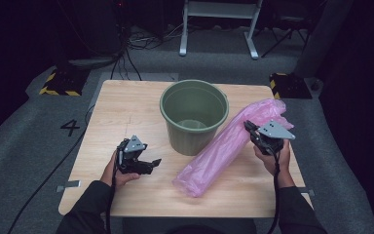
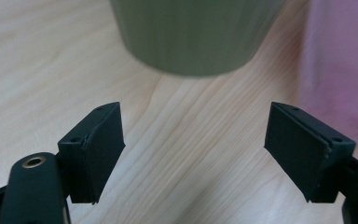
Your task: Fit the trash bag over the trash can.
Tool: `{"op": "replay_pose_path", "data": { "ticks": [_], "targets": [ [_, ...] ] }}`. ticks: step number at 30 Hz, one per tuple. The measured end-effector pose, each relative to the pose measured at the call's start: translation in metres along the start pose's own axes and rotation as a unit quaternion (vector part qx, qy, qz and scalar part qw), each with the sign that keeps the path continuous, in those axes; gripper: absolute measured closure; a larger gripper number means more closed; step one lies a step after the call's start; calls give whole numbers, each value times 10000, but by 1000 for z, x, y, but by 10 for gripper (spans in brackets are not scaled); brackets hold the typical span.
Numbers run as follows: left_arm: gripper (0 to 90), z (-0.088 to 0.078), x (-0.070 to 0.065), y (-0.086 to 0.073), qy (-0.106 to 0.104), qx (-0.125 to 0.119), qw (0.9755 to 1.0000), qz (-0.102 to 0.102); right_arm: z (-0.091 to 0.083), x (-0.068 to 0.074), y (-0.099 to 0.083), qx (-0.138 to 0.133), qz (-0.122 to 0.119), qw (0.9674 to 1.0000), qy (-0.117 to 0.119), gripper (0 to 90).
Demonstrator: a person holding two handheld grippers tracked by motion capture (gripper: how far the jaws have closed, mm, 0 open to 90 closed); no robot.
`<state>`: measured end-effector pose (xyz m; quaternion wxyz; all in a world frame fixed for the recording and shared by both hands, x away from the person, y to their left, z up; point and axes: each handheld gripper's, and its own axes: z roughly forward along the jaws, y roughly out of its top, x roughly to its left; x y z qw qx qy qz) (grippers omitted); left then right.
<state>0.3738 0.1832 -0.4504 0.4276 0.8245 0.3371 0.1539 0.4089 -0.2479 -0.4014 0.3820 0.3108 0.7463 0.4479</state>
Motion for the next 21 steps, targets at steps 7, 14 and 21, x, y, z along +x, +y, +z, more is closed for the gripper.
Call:
{"op": "replay_pose_path", "data": {
  "ticks": [7,14,21],
  "targets": [
    [187,-22,-19,27,-360,-395,9984,198,2,9,8,-13,-242,9997,-71,868],
    [201,-16,-41,43,-688,-415,9959,407,4,18,14,-74,-442,9989,-167,868],
    [219,0,-63,54,-734,-316,9943,701,5,24,21,-132,-507,9986,-123,867]
  ]
}}
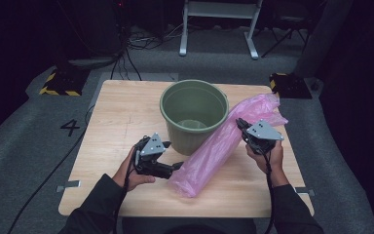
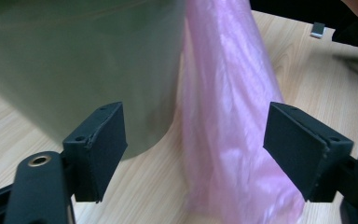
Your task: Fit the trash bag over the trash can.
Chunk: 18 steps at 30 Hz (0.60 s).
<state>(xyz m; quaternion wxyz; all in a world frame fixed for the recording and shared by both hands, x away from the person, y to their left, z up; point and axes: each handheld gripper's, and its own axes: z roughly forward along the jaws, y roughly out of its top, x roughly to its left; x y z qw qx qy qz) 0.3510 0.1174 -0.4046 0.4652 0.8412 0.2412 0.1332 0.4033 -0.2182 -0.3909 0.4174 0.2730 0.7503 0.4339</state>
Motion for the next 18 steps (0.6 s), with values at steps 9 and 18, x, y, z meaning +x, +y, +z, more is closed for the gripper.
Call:
{"op": "replay_pose_path", "data": {
  "ticks": [9,18],
  "targets": [
    [216,40,-15,-4,18,570,9980,273,-8,10,10,-226,-141,9996,29,866],
    [260,68,-4,-20,201,946,9950,238,-14,19,17,-485,-228,9984,196,866]
  ]
}}
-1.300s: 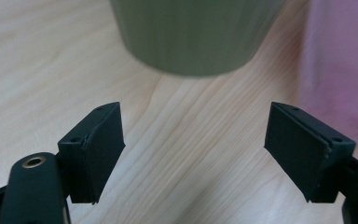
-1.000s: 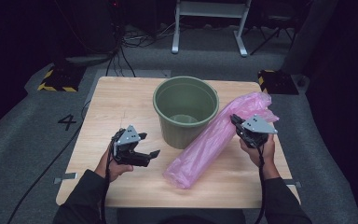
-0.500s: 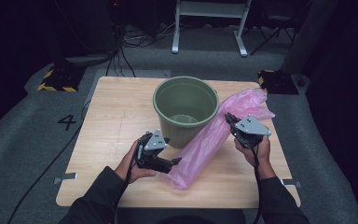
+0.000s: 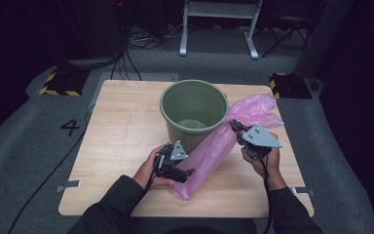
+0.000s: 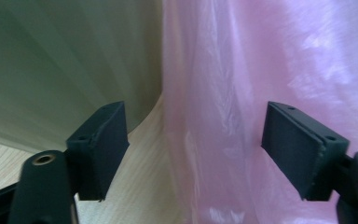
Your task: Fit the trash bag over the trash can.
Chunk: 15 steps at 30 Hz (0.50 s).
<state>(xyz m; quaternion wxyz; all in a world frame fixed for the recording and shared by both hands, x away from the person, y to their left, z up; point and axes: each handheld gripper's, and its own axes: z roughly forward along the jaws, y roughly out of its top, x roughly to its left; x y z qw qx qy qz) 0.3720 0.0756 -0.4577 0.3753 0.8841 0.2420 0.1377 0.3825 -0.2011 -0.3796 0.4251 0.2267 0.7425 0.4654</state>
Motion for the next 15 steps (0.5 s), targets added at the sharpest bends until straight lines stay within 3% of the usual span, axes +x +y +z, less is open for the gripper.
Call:
{"op": "replay_pose_path", "data": {
  "ticks": [4,9,10,15],
  "targets": [
    [383,4,1,-3,90,10,9999,70,-2,4,6,-113,-93,9999,41,866],
    [666,4,4,-6,166,-9,9997,152,-5,7,14,-318,-189,9992,158,866],
    [666,3,4,-6,140,-58,9997,172,-5,7,14,-318,-189,9992,158,866],
    [828,-7,4,-10,115,-238,9992,293,-10,10,26,-547,-338,9975,291,866]
  ]
}}
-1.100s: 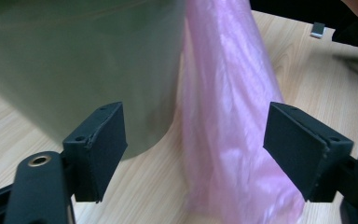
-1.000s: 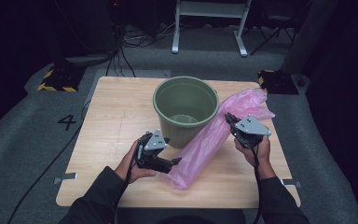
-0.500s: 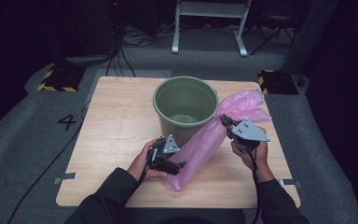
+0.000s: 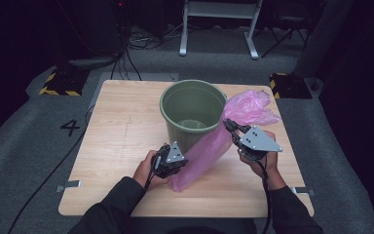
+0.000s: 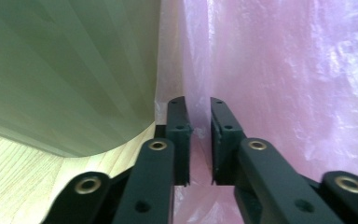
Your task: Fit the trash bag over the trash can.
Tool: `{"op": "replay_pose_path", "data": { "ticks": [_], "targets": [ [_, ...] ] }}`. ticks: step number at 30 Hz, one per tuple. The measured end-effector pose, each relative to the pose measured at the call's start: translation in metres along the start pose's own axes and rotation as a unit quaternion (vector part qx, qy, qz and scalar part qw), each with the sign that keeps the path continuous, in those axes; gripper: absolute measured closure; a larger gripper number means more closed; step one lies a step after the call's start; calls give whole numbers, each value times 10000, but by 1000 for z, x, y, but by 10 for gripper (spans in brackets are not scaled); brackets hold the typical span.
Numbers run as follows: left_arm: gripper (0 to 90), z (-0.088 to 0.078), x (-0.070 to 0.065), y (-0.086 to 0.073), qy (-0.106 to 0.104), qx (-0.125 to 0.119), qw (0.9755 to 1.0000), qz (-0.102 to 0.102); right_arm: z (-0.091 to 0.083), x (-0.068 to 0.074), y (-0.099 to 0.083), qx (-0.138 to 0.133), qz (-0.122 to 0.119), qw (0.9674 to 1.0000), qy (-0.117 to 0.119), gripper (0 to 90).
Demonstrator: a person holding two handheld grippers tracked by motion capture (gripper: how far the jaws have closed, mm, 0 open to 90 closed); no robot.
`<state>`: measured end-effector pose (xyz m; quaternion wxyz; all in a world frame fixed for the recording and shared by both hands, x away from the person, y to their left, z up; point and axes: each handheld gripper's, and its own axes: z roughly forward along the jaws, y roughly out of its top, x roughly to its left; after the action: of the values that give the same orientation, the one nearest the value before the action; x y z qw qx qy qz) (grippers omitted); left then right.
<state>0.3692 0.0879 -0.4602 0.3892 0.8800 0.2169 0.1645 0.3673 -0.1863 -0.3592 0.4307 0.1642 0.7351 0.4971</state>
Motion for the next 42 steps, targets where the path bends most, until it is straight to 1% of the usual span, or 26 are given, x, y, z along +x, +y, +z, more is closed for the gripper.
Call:
{"op": "replay_pose_path", "data": {
  "ticks": [2,4,6,7,8,13,14,15,16,17,18,21,22,23,26,31,32,33,34,36,37,38,39,40,41,42],
  "targets": [
    [842,-6,0,-3,-13,-68,10000,23,-1,2,6,-68,-106,9999,16,867],
    [854,-11,-3,-6,54,-148,9998,79,-1,6,13,-122,-206,9997,61,867],
    [865,-14,-4,-6,46,-202,9998,62,-1,10,20,-189,-340,9992,94,869],
    [865,-17,-5,-6,73,-236,9997,78,-1,10,20,-189,-340,9992,94,869],
    [872,-23,-6,-7,61,-377,9993,34,-1,14,27,-275,-449,9985,169,869],
    [883,-34,-10,-10,-32,-533,9985,79,-1,22,39,-436,-638,9964,334,870],
    [887,-41,-10,-11,-19,-613,9981,106,0,25,45,-509,-700,9952,447,870],
    [887,-41,-10,-11,-19,-613,9981,106,0,25,45,-509,-700,9952,447,870],
    [888,-43,-10,-12,-18,-661,9978,92,3,26,50,-583,-674,9940,628,871],
    [888,-46,-9,-12,17,-677,9976,120,3,26,50,-583,-674,9940,628,871],
    [889,-51,-8,-13,41,-758,9971,104,8,26,54,-596,-655,9932,750,872],
    [878,-54,-5,-14,37,-810,9967,47,13,27,58,-597,-681,9925,826,872],
    [817,-58,-1,-14,-42,-916,9958,-11,18,26,62,-567,-688,9919,905,872],
    [794,-58,-1,-14,-42,-916,9958,-11,18,26,62,-567,-688,9919,905,872],
    [791,-62,2,-12,63,-979,9952,-6,29,23,64,-477,-628,9913,1050,872],
    [847,-68,2,-7,116,-1145,9933,100,47,12,65,-247,-327,9906,1308,872],
    [883,-69,1,-4,134,-1184,9928,159,53,8,65,-91,-175,9897,1419,872],
    [890,-69,1,-4,134,-1184,9928,159,53,8,65,-91,-175,9897,1419,872],
    [892,-71,1,-3,137,-1212,9924,178,58,2,63,-45,29,9883,1525,872],
    [894,-74,1,-1,159,-1283,9914,222,64,-4,59,94,238,9866,1611,870],
    [894,-74,1,-1,159,-1283,9914,222,64,-4,59,94,238,9866,1611,870],
    [894,-74,1,-1,207,-1310,9909,224,67,-8,57,175,399,9841,1721,870],
    [894,-74,2,0,238,-1316,9907,232,70,-11,55,235,492,9829,1760,870],
    [895,-74,4,1,249,-1347,9904,201,76,-16,51,378,717,9773,1956,868],
    [895,-74,4,1,249,-1347,9904,201,76,-16,51,378,717,9773,1956,868],
    [895,-73,4,1,283,-1342,9904,195,83,-20,47,570,859,9714,2137,867]
  ]
}}
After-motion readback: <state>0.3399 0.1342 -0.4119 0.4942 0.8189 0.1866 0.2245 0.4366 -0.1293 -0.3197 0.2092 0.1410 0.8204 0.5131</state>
